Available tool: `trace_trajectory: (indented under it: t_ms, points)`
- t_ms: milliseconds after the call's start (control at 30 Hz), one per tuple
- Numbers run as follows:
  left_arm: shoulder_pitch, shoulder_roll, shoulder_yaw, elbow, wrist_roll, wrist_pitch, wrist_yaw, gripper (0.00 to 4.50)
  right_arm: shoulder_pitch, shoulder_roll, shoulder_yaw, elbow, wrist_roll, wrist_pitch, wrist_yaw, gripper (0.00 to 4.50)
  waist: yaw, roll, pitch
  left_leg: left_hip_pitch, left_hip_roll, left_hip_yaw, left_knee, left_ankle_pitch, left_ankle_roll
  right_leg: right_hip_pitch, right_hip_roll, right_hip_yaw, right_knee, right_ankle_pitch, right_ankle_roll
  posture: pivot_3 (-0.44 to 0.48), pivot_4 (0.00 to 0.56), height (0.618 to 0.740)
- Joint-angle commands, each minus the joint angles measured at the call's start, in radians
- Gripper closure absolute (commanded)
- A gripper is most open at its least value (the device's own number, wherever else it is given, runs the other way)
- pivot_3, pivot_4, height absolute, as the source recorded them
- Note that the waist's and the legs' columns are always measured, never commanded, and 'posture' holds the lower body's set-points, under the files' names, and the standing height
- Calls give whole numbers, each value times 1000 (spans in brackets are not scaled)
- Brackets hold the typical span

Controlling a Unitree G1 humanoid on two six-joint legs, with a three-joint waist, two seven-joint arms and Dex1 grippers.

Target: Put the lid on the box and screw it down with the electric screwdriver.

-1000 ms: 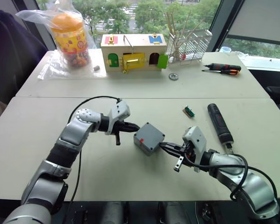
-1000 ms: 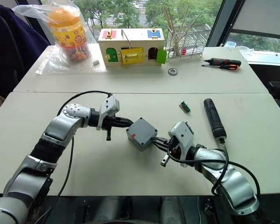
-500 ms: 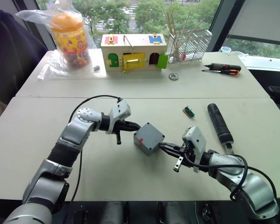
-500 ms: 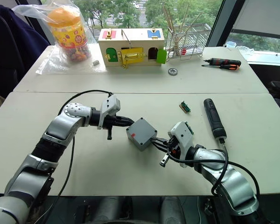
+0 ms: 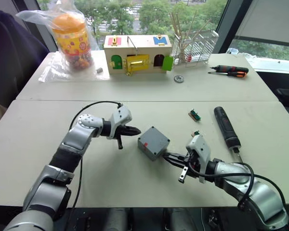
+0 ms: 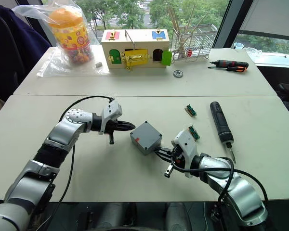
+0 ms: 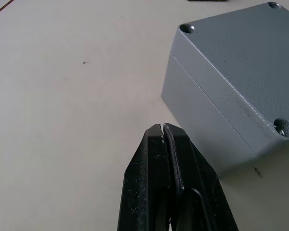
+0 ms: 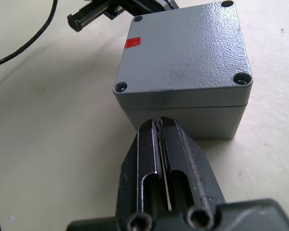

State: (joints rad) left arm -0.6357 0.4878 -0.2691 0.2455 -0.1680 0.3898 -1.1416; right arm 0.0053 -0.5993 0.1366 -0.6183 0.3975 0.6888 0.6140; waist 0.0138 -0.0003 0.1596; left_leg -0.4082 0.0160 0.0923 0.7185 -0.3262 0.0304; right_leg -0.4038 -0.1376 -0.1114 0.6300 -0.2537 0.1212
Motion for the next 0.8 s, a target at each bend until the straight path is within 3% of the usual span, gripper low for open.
trace_trajectory:
  t_ms: [33,433,800]
  points:
    - [18,-6,-13,-68,-7,11,-8,4500,-32,15,14,28,-28,-23,-14,4448,0,0,0,0,0,0,0,0,0,0,0,0,0,0,0,0,150,711]
    - [94,-20,-19,-246,-51,125,1,4500,-121,8,-2,156,-81,-77,18,4448,0,0,0,0,0,0,0,0,0,0,0,0,0,0,0,0,150,711]
    - [116,-30,-16,-278,-52,147,30,4500,-152,5,-10,189,-89,-83,42,4448,-1,0,0,0,0,0,0,0,0,0,0,0,0,0,0,0,150,711]
